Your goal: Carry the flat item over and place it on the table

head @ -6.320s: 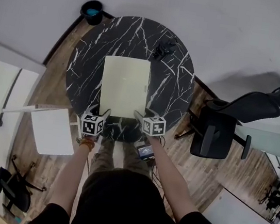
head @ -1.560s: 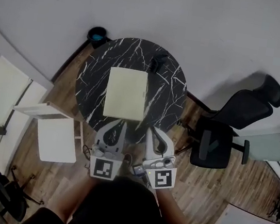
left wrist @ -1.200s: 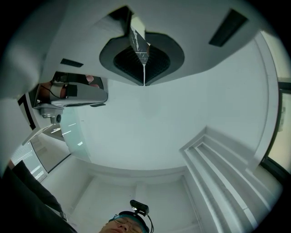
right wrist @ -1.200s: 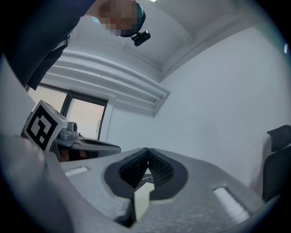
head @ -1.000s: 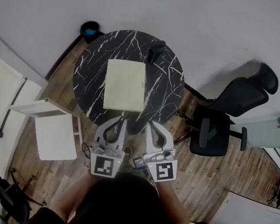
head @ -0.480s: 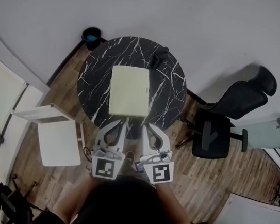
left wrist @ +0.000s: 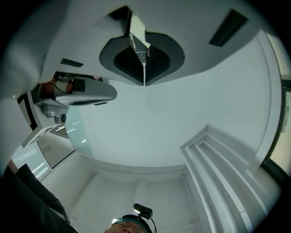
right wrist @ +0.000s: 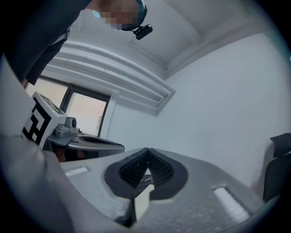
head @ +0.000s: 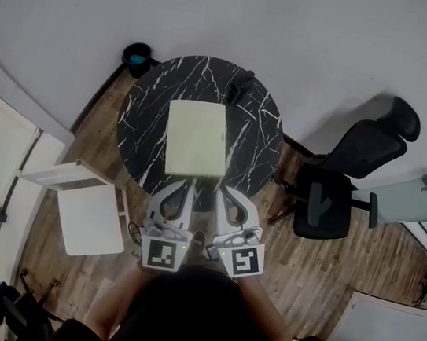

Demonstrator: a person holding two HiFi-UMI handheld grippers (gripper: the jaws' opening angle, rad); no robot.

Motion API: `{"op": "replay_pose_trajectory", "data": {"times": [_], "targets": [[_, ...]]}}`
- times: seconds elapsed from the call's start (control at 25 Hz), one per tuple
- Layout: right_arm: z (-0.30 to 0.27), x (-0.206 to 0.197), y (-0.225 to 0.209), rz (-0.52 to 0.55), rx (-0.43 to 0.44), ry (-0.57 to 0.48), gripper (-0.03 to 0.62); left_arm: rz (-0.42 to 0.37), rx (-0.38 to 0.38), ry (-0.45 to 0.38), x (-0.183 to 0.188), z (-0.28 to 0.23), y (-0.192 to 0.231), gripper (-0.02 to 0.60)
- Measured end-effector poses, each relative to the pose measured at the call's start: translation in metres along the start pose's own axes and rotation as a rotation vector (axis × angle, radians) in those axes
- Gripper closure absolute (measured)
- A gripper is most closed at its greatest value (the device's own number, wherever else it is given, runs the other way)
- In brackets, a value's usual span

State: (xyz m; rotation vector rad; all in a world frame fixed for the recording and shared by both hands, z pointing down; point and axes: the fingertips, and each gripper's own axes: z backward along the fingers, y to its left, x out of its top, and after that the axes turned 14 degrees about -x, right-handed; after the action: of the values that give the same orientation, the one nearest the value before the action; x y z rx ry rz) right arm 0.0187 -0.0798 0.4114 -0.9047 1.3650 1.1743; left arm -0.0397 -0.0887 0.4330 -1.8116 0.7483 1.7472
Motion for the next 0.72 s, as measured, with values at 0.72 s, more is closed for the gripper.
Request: {"op": "replay_pose_trajectory", "data": {"times": [0.72], "targets": [[-0.005,-0.007,0.014,0.007,-0.004,0.024,0.597,0.009,-0.019,0.006,-0.009,0.009,0.011,0.563]]}}
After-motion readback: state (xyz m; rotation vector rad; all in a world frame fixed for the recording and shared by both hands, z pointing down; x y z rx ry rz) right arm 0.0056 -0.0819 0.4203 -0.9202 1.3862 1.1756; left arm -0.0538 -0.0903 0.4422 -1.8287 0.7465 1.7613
